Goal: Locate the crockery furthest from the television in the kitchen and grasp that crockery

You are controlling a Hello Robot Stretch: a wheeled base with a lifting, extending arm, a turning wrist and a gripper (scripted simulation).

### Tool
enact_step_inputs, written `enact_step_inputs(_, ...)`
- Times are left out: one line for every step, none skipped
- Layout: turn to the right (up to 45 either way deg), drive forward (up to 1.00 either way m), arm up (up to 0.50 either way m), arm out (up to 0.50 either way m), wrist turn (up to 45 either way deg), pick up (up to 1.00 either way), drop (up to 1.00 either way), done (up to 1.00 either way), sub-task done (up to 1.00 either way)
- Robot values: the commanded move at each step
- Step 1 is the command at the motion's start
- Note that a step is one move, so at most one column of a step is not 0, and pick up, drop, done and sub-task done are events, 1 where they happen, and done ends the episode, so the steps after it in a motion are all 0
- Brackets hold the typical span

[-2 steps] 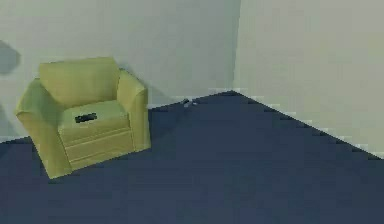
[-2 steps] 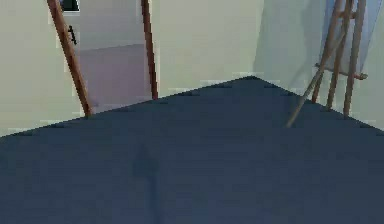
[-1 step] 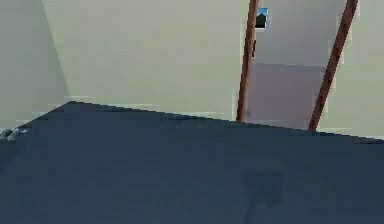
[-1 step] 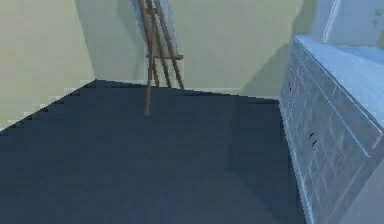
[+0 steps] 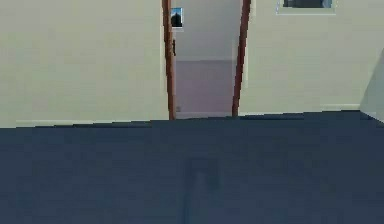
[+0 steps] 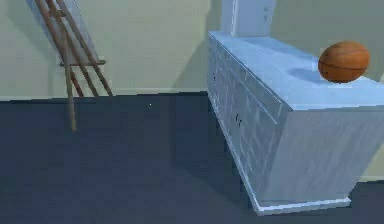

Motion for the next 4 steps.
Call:
enact_step_inputs(0.0,1.0,0.0,0.0,0.0,0.0,0.0,0.0,0.0)
enact_step_inputs(3.0,0.0,0.0,0.0,0.0,0.0,0.0,0.0,0.0)
enact_step_inputs(0.0,1.0,0.0,0.0,0.0,0.0,0.0,0.0,0.0)
enact_step_inputs(0.0,0.85,0.0,0.0,0.0,0.0,0.0,0.0,0.0)
